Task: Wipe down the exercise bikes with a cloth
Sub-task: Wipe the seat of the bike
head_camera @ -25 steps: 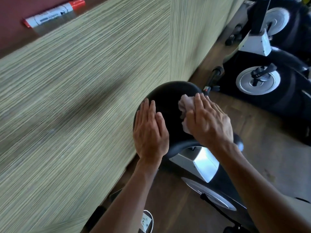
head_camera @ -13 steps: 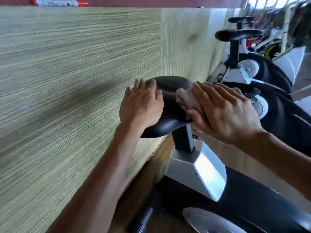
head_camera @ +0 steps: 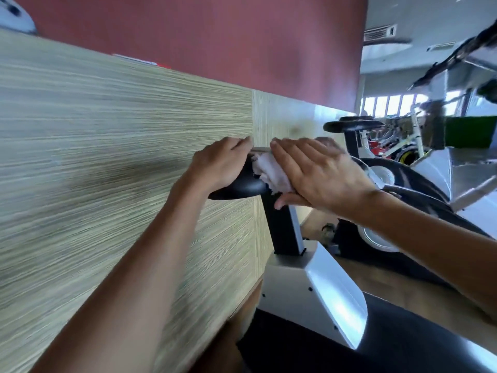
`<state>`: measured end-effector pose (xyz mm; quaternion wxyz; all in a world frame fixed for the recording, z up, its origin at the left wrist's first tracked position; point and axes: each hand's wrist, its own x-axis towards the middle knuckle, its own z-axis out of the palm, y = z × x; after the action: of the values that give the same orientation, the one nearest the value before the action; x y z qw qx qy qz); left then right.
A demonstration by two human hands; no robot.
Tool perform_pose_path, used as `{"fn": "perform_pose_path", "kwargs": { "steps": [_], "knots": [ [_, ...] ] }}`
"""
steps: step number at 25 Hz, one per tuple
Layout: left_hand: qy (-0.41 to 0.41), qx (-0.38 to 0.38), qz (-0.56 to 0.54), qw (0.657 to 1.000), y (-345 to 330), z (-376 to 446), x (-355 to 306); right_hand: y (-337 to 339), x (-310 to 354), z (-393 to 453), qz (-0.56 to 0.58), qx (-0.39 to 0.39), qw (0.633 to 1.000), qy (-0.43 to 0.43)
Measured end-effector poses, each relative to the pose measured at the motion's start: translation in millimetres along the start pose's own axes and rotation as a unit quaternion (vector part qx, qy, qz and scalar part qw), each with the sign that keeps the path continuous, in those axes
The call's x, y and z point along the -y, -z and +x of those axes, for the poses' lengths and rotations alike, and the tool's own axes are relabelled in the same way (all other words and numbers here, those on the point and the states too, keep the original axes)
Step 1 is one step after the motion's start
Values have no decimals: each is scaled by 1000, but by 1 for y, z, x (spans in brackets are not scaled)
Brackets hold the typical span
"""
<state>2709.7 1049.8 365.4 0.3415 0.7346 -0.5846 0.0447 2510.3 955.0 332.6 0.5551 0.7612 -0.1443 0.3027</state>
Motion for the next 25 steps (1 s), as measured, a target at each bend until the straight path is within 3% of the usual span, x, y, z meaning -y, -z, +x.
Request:
{"fn": "perform_pose_path", "kwargs": {
  "steps": [6,12,17,20,25],
  "knots": [
    [28,-1,-7,1000,5,-2,0,-3,-4,-7,18,-2,1000,22],
    [23,-10,-26,999,2,0,2,-6,17,13,22,-31,999,-33],
    [2,-16,14,1000,2,-3,7,-1,-14,-21,41,11,999,-5],
    [-2,-10,10,1000,2,-10,7,6,-31,-49,72,9,996,-46],
    [7,-16,21,1000,1,-13,-1,11,-6,-14,58,37,995,-75]
  ]
}}
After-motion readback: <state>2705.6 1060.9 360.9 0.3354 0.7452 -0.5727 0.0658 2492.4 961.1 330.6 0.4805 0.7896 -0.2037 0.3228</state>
